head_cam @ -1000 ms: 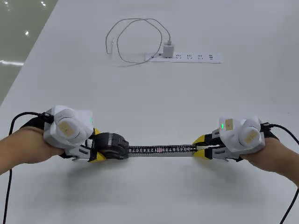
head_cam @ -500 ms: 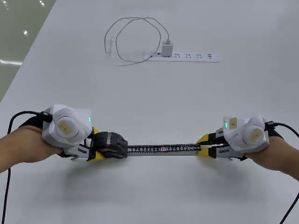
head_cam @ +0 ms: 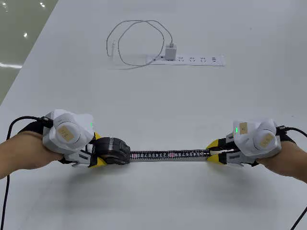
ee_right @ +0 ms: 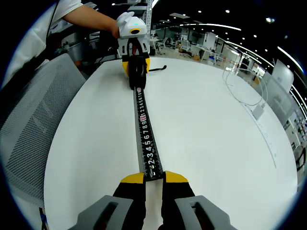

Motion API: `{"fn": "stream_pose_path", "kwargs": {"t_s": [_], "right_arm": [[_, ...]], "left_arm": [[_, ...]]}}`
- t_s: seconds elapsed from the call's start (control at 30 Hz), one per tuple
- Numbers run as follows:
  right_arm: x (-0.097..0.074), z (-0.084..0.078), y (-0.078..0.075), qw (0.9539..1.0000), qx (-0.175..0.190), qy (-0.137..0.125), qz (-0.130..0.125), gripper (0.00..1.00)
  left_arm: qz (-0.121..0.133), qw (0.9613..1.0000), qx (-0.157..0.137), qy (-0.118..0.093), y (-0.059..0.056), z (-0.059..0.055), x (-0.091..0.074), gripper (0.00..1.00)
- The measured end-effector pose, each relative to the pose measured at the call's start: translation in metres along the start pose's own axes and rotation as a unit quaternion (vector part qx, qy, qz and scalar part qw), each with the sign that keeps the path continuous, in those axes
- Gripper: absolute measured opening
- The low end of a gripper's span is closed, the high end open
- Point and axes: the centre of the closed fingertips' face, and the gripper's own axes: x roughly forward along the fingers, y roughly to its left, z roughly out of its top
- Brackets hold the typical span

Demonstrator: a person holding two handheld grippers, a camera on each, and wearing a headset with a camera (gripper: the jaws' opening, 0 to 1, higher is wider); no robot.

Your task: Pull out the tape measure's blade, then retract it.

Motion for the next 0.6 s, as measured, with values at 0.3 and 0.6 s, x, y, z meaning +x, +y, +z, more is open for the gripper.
{"fn": "stream_pose_path", "kwargs": {"t_s": [0.3,0.6], "right_arm": [[-0.004,-0.006,0.000,1.0000,0.000,0.006,0.000,0.07],[-0.009,-0.011,-0.001,0.9999,0.001,0.013,-0.001,0.07]], "left_arm": [[0.000,1.0000,0.001,0.000,0.000,0.000,0.000,0.27],[0.000,1.0000,0.001,0.000,-0.001,0.000,-0.001,0.27]]}}
